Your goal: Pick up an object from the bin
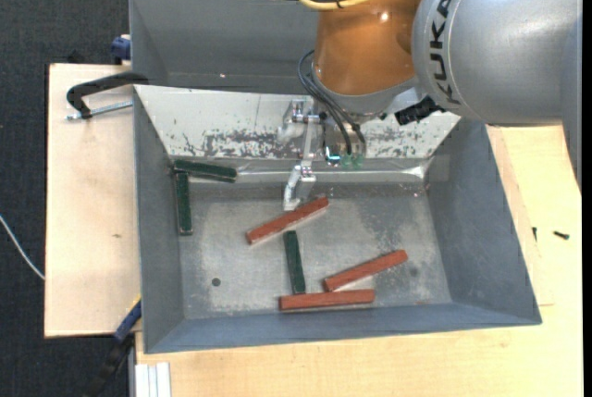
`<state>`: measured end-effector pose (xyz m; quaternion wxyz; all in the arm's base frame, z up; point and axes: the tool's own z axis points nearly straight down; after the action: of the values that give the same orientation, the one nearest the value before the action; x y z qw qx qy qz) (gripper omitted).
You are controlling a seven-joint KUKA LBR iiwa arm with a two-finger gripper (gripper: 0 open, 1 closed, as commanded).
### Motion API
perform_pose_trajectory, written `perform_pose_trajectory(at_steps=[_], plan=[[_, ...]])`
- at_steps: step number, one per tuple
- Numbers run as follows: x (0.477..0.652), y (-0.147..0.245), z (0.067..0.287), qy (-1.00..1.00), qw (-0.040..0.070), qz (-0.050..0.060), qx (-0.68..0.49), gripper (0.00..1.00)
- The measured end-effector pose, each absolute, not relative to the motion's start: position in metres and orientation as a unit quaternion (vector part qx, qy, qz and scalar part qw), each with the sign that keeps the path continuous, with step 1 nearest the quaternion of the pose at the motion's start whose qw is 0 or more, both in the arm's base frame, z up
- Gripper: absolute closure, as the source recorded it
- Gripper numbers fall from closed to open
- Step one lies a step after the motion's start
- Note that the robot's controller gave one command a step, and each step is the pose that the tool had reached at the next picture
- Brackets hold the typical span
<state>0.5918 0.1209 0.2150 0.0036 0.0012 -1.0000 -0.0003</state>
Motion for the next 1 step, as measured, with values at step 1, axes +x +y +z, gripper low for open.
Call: perform_pose_trajectory(at_steps=[1], plan=[[0.5934, 0.1203, 0.2200, -1.000, -0.001, -0.001, 0.000, 0.00]])
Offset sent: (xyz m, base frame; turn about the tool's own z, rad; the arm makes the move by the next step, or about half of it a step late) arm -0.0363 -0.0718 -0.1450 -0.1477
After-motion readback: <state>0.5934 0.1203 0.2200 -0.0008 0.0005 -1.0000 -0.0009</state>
